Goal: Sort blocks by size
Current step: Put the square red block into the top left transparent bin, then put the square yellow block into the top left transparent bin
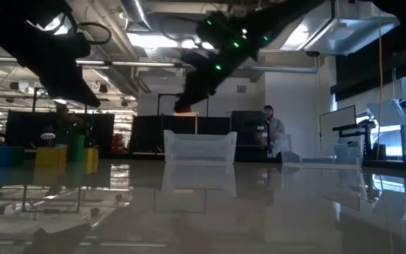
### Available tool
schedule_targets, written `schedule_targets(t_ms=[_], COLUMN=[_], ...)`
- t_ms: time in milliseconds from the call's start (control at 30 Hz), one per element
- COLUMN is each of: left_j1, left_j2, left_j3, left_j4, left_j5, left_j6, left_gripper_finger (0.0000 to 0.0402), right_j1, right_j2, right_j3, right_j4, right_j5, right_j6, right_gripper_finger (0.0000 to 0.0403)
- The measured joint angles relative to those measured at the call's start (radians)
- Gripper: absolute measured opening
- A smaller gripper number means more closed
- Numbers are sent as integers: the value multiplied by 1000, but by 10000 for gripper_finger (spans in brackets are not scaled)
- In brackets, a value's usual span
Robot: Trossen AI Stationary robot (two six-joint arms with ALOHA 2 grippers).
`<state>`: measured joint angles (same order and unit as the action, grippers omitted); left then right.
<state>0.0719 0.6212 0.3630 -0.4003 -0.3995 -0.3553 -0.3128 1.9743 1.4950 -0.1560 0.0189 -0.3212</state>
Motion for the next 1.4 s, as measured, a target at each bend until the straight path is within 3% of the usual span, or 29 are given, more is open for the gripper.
schedule_targets(t_ms=[233,433,700,933,1033,1133,1267,1400], left_j1=[0,-1,-2,-2,10,16,16,10], left_j2=[0,1,2,1,1,1,1,1], left_j3=[0,-13,-65,-66,-67,-67,-67,-57], left_j4=[3,76,268,286,305,315,302,297], left_j5=[-25,-35,-34,-33,-32,-22,10,137], left_j6=[-27,-54,-21,28,75,76,81,71], left_gripper_finger=[0,0,0,0,1,22,82,149], right_j1=[-140,-175,-194,-191,-183,-146,-57,39], right_j2=[-14,-14,-14,-25,-75,-138,-200,-219], right_j3=[-119,-149,-149,-149,-149,-148,-149,-149], right_j4=[164,188,202,170,109,9,-105,-196], right_j5=[-213,-220,-203,-187,-233,-274,-272,-237], right_j6=[38,40,59,82,81,58,22,16], right_gripper_finger=[175,177,216,236,243,248,249,250])
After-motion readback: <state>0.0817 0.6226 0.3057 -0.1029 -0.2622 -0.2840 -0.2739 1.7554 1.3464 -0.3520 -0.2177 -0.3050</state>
